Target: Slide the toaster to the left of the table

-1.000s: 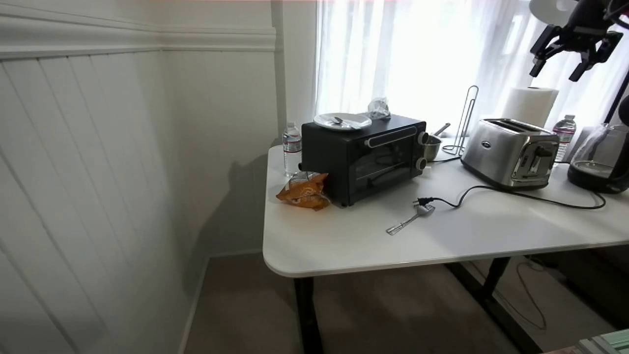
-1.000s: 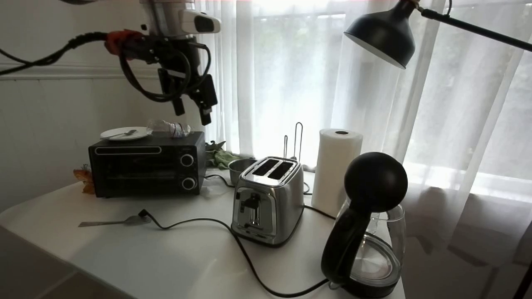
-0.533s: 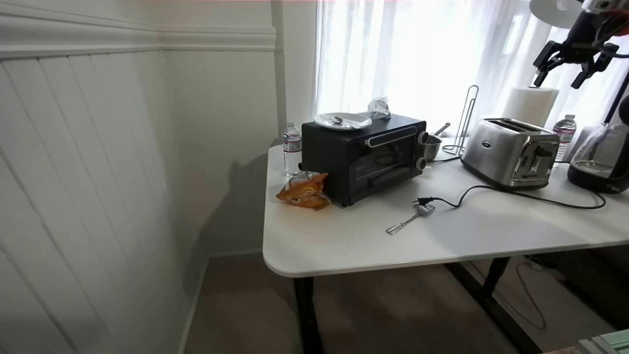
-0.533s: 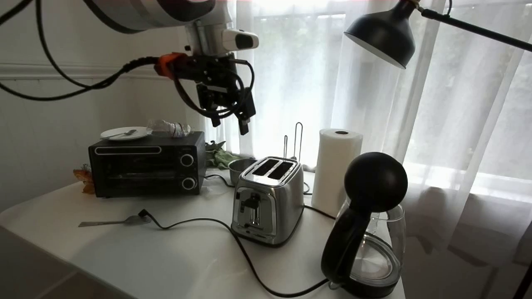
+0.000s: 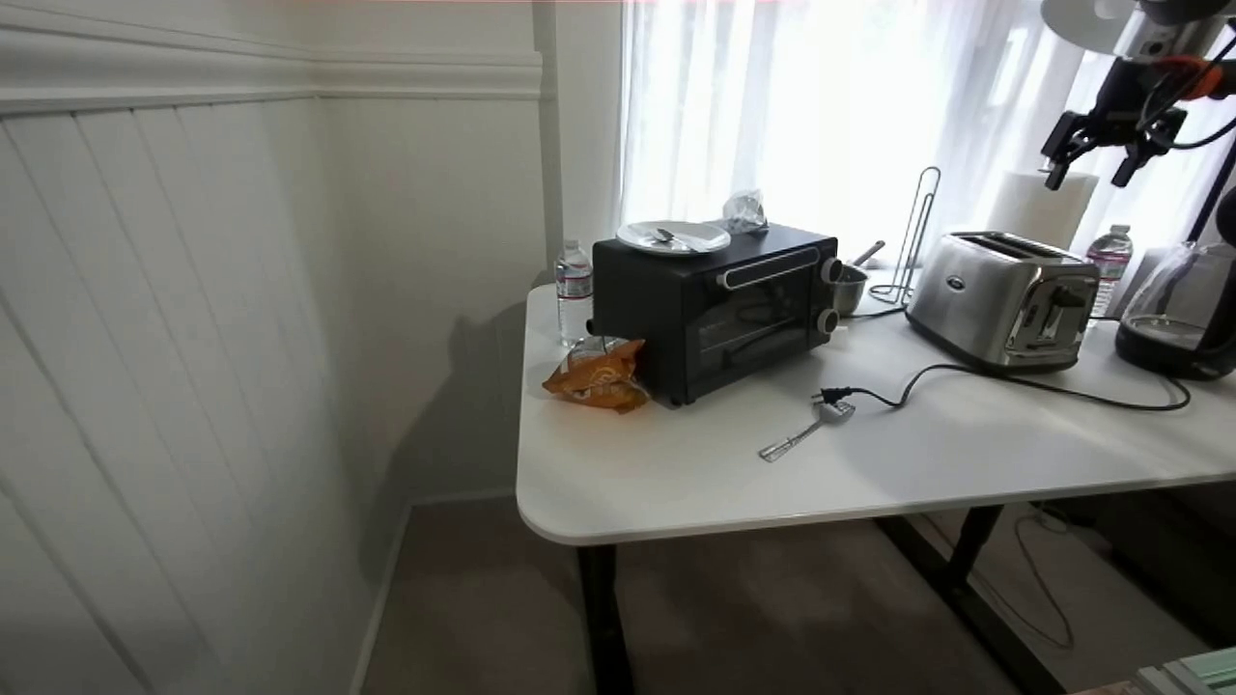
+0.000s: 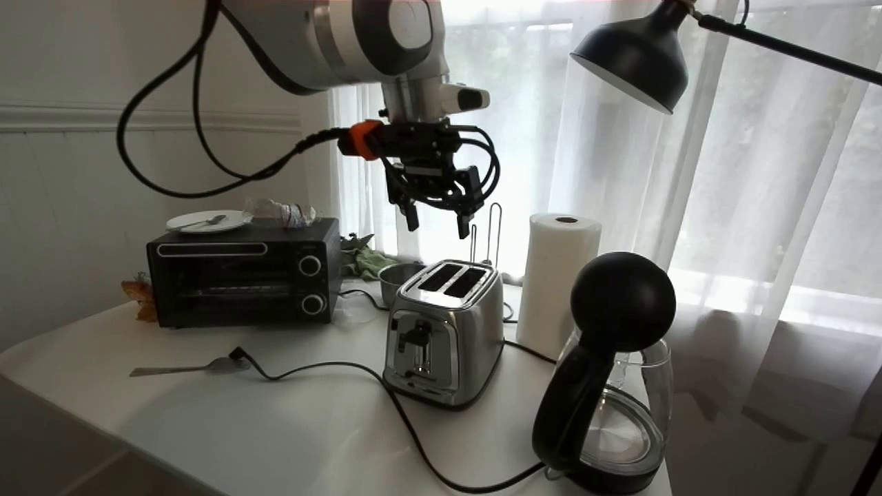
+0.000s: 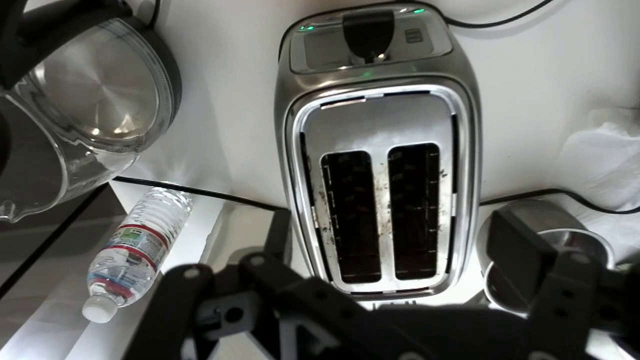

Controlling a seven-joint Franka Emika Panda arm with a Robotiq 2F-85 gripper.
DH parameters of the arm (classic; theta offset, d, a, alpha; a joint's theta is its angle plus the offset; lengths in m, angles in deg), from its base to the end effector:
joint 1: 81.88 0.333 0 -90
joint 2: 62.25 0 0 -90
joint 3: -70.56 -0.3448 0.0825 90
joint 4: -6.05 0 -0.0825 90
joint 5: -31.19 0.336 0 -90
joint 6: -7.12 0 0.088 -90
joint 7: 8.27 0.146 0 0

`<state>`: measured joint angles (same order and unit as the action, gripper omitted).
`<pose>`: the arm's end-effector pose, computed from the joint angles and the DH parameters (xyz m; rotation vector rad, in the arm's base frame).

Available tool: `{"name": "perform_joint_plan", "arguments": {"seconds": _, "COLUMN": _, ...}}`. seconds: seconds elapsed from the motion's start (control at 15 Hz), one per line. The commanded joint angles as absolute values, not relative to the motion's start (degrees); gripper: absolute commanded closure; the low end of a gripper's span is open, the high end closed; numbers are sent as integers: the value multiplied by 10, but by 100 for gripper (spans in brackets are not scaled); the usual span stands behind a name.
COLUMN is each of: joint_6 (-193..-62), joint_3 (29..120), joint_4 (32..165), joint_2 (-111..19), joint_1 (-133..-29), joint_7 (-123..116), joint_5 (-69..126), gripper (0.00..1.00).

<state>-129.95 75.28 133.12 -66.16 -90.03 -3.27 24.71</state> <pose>0.4922 -0.1171 0.4474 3.0015 -0.3603 0.3591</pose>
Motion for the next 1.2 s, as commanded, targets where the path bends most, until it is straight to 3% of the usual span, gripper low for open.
{"name": "perform_joint_plan", "arguments": {"seconds": 0.0, "joint_6": -1302, "joint_3": 770, "joint_4": 1279, "joint_2": -598, "joint_1": -902, "joint_7": -63, "joint_5": 240, "gripper": 0}}
{"name": "perform_joint_plan", "arguments": {"seconds": 1.13, "joint_6": -1309, "joint_3": 773, "joint_4": 1262, "joint_2": -559, "joint_1": -895, "joint_7": -80, "joint_5": 258, "gripper": 0}}
